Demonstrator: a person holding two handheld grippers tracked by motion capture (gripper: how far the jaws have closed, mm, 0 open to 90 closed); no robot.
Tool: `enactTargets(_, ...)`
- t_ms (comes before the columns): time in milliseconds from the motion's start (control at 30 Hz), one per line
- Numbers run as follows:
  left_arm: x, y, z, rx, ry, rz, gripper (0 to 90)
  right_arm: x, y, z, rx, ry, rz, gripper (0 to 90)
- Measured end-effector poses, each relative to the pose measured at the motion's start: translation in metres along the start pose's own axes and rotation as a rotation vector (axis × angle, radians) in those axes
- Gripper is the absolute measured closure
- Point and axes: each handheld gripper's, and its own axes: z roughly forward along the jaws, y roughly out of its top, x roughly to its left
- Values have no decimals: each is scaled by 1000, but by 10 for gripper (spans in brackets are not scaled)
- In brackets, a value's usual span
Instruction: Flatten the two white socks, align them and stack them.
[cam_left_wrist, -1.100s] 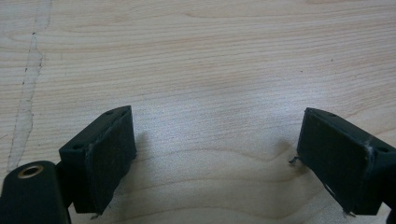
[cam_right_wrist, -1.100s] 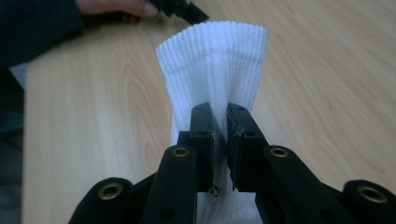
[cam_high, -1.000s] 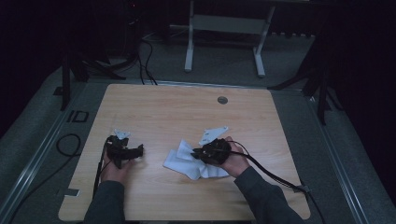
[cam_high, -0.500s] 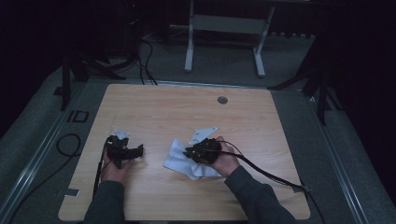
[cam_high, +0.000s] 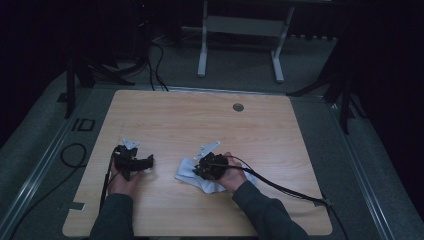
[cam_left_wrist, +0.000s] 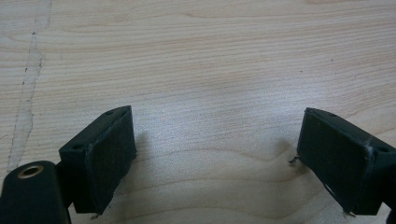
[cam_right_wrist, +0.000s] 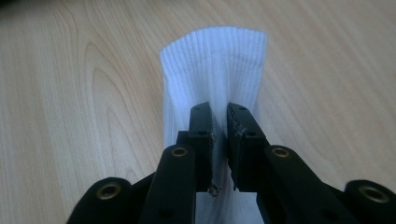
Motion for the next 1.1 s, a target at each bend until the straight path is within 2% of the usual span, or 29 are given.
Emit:
enactTargets(133, 0, 0, 0, 0, 0, 0, 116, 0, -1, 5, 16, 5, 5, 799)
enactTargets(267, 0, 0, 0, -1, 0, 0, 116, -1, -3, 11, 24, -10, 17, 803)
enactTargets(533, 0, 0, 0, -1, -2, 1, 115, -2, -3, 13, -2, -26, 42, 805)
enactTargets(667, 0, 0, 0, -1, -3, 2, 115, -2, -4, 16, 1, -15, 42, 684)
enactTargets(833, -1, 0, -1, -6, -3, 4, 127, -3, -2, 10, -12, -30, 36, 601)
enactTargets(933, -6, 0, -2, -21, -12, 11, 251, -4, 1, 2, -29, -36, 38, 582)
enactTargets(1033, -10, 2, -7, -6, -17, 7, 440, -7, 3, -7, -41, -45, 34, 571)
enactTargets(1067, -11, 2, -9, 7, -32, 5, 494, -7, 3, -9, -39, -48, 32, 567)
enactTargets(1100, -10, 2, -11, 16, -64, -2, 545, -8, 4, -12, -38, -54, 27, 564)
